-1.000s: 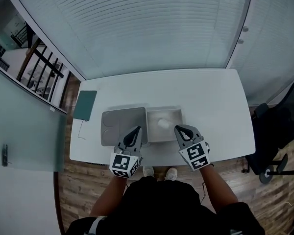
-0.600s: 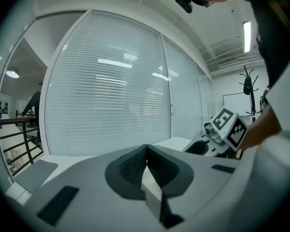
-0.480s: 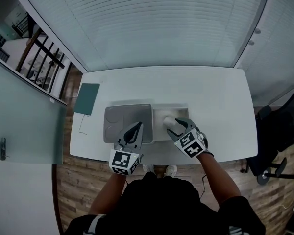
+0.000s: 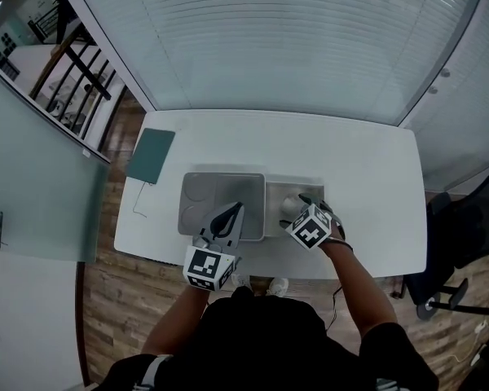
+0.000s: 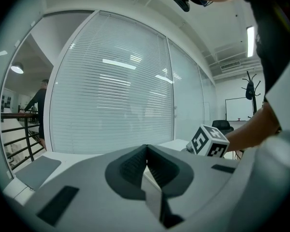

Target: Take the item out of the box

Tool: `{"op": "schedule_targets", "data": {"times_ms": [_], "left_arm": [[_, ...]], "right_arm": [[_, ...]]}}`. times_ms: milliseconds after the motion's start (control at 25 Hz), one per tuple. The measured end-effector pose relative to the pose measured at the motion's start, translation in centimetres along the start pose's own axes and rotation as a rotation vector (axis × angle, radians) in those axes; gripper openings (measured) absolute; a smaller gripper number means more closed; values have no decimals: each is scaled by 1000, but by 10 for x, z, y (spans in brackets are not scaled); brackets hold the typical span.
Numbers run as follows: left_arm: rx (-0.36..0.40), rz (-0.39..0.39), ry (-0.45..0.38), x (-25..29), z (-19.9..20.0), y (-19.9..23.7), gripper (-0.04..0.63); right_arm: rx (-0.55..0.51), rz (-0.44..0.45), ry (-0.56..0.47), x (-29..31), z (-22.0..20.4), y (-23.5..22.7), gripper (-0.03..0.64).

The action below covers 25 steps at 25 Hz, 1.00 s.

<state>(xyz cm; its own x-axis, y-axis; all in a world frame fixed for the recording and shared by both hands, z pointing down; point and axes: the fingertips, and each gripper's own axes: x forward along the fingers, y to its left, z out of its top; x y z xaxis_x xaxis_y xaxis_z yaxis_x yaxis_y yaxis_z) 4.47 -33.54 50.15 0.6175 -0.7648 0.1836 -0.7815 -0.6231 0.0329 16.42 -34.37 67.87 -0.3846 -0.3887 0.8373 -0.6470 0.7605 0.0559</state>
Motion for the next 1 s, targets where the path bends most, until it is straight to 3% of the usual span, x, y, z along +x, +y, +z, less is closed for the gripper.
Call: {"op": "schedule_targets", "data": {"times_ms": [360,680,840,1000], "left_arm": [[-11,8,11,-8,-7,14,11],[-42,38,13,-14,-14,26,11],[-36,34,20,-15,-16,29,11],[-36,43,19,-17,-16,35,11]], "right_arm": [[26,20,93,25,1,-9,397],[77,89,142,36,-3,-6,397],[86,78,201,28,-7,-11,375],[47,101,214,26,-6,-6,303]]}}
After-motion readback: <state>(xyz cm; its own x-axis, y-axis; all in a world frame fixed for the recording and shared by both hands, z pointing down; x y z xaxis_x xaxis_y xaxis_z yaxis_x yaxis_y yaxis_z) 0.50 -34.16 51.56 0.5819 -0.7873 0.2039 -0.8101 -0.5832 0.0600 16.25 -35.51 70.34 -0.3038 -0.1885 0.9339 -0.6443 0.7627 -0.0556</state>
